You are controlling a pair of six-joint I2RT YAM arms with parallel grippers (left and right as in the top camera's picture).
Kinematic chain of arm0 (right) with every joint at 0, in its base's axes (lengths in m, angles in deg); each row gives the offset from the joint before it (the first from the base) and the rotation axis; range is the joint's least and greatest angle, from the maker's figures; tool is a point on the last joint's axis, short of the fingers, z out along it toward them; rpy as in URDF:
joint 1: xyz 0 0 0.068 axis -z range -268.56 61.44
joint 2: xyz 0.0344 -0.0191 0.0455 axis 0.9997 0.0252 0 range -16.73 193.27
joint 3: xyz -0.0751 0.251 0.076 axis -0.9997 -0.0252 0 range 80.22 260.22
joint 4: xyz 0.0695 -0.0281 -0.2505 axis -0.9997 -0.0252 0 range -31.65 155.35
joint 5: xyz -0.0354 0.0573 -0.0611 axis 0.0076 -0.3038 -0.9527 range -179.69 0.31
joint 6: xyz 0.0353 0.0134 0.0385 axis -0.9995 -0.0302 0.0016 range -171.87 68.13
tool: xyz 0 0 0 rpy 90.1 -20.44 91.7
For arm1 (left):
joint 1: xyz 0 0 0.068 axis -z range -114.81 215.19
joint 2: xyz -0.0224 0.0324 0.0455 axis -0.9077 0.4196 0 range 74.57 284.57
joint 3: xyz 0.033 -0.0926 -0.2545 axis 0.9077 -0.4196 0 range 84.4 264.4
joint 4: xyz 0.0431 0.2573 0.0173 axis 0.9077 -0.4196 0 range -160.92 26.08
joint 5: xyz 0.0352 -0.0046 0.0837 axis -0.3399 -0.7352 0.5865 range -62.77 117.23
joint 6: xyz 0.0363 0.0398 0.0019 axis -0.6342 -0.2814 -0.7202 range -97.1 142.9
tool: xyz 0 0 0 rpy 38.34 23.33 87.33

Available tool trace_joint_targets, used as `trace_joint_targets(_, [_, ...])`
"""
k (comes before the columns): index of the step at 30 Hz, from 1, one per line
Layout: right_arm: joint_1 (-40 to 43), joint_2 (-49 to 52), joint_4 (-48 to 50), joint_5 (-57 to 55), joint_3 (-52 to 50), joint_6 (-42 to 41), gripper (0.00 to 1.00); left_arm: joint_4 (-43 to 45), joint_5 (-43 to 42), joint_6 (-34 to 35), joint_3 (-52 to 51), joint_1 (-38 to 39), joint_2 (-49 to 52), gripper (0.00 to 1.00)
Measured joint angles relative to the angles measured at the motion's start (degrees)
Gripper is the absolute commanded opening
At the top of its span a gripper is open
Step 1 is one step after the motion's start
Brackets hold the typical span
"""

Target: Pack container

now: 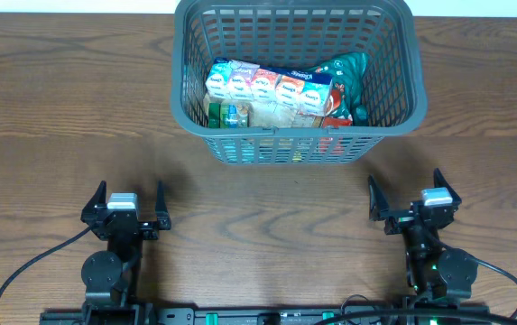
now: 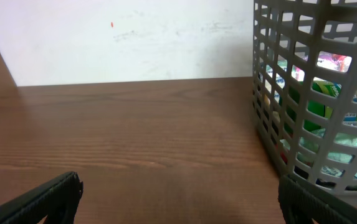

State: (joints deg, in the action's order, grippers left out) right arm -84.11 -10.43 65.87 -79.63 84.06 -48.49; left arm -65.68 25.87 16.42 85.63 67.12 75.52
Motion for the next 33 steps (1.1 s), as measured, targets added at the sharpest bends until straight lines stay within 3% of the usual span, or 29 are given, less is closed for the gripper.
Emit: trace_joint_targets(33, [-6.58, -5.46, -0.92, 0.02, -3.26, 0.0, 0.99, -0.02, 0.0, 0.0, 0.0, 0.0, 0.0, 0.99])
